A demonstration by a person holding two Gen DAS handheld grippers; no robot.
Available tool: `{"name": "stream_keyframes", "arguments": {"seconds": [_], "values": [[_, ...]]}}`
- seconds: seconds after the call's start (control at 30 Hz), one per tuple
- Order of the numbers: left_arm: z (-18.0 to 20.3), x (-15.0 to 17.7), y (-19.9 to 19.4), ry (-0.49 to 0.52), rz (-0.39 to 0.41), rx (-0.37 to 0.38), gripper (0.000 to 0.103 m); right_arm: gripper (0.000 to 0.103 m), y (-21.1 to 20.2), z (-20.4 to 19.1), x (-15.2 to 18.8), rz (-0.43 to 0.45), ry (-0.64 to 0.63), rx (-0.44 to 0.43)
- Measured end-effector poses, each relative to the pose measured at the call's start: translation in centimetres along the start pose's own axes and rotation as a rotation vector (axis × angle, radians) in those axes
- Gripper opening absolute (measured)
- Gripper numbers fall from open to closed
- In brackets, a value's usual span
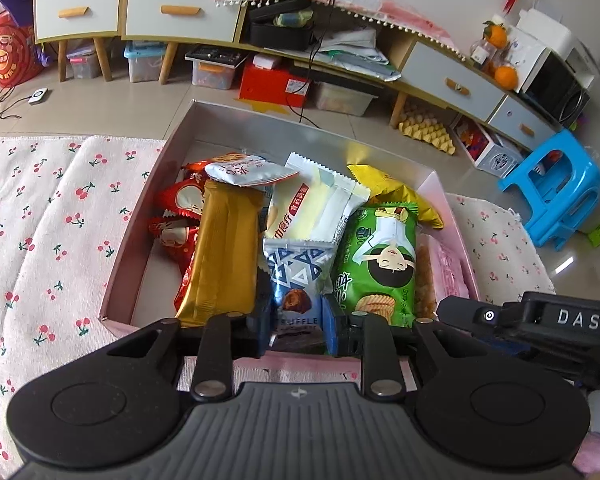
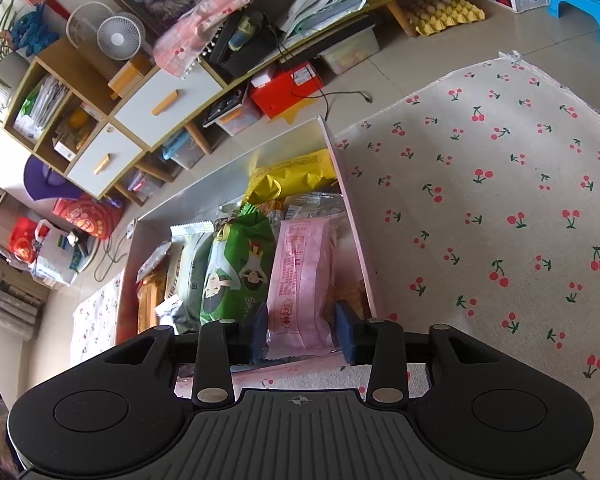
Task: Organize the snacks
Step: 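Open both grippers to drop the chocolate and wafer packet into the box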
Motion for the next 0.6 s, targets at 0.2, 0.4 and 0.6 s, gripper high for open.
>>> {"name": "stream_keyframes", "arguments": {"seconds": [0.2,0.4,0.6], "values": [[0.3,0.0,-1.3,0.009,-0.014,0.005,0.036,0.057,-1.0,-0.4,-0.4,0.010,-0.010,-0.010],[1.0,-0.4,-3.5,0.030,0.005,0.012,0.059,0.064,-2.7,-0.2,-0.7,0.016,-0.008,0.005],[1.0,0.1,-5.4,0.047,0.012,-0.016,0.081,0.073,-4.5,0.3,-0.1,-0.004,-0.001,0.038]]}}
Point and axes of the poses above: each gripper's, at about its wrist camera, not at the fingertips, and y roughly the way its jaws point, z to its right, x to its underside, the point moved 10 cm from there along y, roughly the way its jaws point, and after that the axes turned 3 degrees about z, right-handed, at the moved point
